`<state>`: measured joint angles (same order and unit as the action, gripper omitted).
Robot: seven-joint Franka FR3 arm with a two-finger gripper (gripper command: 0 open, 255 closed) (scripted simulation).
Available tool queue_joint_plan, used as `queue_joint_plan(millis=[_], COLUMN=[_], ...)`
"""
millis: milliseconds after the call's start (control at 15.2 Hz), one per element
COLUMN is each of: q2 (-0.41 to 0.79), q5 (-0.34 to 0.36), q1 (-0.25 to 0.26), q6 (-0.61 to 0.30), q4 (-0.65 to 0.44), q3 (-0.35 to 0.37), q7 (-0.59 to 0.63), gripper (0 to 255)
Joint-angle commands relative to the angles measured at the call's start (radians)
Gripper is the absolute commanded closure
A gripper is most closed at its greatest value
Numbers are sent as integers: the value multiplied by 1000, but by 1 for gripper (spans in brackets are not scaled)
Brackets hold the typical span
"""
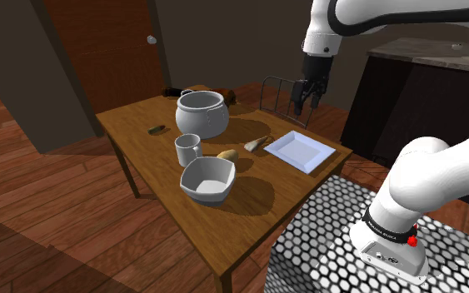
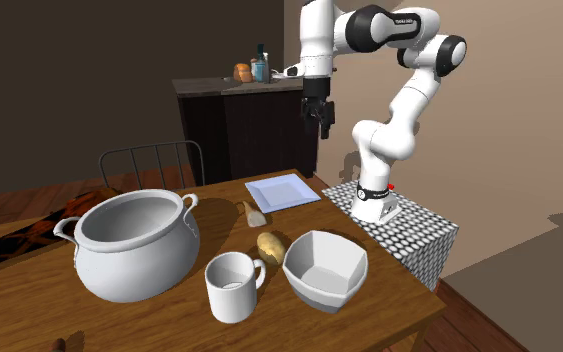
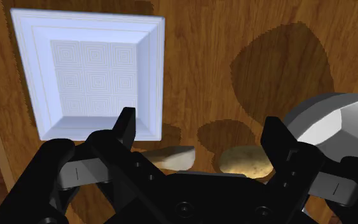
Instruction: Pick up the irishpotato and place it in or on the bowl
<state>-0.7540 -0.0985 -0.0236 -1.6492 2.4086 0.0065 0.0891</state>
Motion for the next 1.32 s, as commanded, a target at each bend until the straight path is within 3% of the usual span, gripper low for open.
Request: queue_joint_plan(millis=[0, 396, 726, 990, 1254], q2=[0, 87, 233, 386, 566], q5=[0, -89, -119, -93, -9], q1=[0, -41, -92, -149, -208], q6=[0, -151, -280, -373, -447], q4=[0, 40, 8, -56, -146], q3=[0, 188, 338, 450, 541], q7=[0, 375, 689, 950, 1229], gripper=[0, 0, 0, 0, 0])
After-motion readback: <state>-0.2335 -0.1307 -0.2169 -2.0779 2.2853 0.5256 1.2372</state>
